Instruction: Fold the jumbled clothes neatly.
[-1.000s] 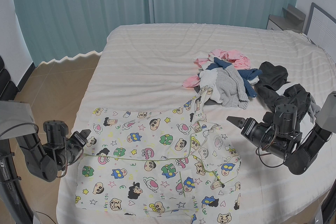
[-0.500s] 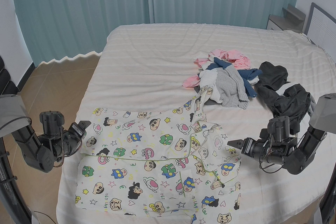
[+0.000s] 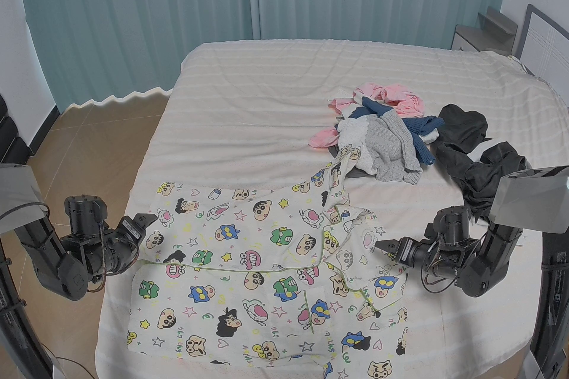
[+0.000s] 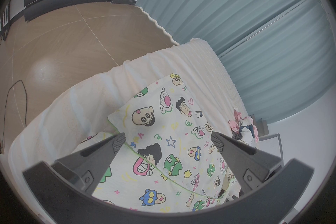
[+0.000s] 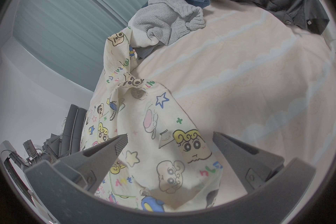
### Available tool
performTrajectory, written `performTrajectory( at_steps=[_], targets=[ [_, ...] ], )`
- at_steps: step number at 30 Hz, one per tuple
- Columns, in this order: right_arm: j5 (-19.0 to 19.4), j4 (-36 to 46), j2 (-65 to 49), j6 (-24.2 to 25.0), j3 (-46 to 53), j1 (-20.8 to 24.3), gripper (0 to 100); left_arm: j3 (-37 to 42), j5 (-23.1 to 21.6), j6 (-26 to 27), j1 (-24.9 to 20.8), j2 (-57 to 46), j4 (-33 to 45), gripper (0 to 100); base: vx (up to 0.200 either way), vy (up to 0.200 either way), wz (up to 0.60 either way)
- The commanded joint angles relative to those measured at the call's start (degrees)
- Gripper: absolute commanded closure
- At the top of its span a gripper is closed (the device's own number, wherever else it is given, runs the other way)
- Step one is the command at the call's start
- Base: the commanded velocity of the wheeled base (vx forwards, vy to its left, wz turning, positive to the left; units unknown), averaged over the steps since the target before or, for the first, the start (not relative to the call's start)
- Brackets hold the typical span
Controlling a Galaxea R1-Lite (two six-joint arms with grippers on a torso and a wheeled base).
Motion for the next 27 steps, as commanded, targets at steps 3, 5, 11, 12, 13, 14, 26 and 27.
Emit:
performTrajectory(
  at_steps=[3,5,11,12,13,14,26,27],
  targets=[
    [-0.64,-1.43,3.51,-0.05,-1.16,0.05,0,0.47,-0.02,-0.02,-0.04,0.90,-0.07,0,0.000,0.000,0.00],
    [-1.43,-2.22,3.59,-0.05,-1.16,0.05,0,0.47,-0.02,-0.02,-0.04,1.07,-0.07,0,0.000,0.000,0.00],
    [-1.87,-5.83,4.74,0.12,-1.51,0.23,0,0.64,0.07,-0.02,-0.04,1.25,-0.07,0,0.000,0.000,0.00],
    [-1.87,-6.27,4.91,0.12,-1.43,0.32,0,0.64,0.07,-0.02,-0.04,1.25,-0.07,0,0.000,0.000,0.00],
    [-1.78,-6.44,5.09,0.12,-1.34,0.41,0,0.73,0.07,-0.11,-0.04,1.34,-0.07,0,0.000,0.000,0.00],
    [-1.78,-6.44,5.09,0.12,-1.16,0.58,0,0.82,0.07,-0.02,-0.04,1.34,-0.07,0,0.000,0.000,0.00],
    [-3.36,-6.53,4.82,0.65,-1.60,1.55,100,1.34,0.51,-0.55,-1.27,1.69,-1.21,0,0.000,0.000,0.00],
    [-3.45,-6.53,4.74,0.65,-1.60,1.55,100,1.52,0.51,-0.55,-1.36,1.78,-1.74,0,0.000,0.000,0.00]
  ],
)
